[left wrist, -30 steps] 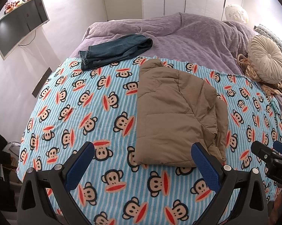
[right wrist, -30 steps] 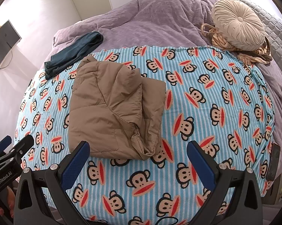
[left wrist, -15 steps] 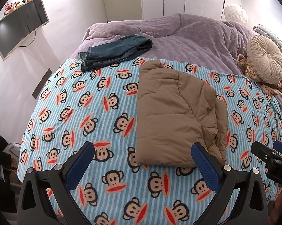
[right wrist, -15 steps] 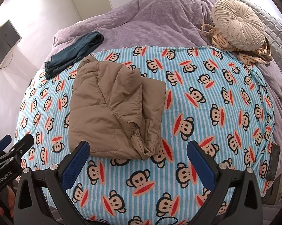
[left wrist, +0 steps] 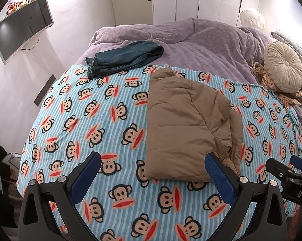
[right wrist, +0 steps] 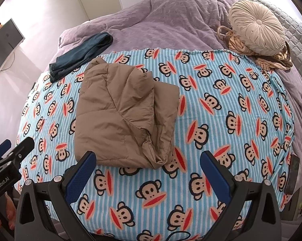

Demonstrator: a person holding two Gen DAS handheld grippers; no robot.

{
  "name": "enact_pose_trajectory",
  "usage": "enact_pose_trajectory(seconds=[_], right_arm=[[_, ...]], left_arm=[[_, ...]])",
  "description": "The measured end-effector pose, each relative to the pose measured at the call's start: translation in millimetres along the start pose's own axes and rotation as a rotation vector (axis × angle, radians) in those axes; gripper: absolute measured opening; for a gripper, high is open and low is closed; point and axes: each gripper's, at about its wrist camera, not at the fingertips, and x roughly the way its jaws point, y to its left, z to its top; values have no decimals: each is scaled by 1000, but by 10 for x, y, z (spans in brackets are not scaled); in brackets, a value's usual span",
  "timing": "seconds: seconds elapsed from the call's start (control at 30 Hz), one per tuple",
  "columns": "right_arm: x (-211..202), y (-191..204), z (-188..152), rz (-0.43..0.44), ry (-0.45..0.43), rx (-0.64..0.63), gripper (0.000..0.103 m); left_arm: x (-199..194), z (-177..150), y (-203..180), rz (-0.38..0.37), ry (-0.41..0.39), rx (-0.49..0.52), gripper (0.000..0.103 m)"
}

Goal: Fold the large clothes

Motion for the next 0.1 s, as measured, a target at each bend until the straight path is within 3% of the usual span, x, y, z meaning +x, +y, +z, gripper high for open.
enact_pose_trajectory(seconds=[0.1], right_arm=[[2, 3, -5, 0, 0, 0, 103]], left_arm=[[-4, -6, -8, -3, -2, 10, 103]])
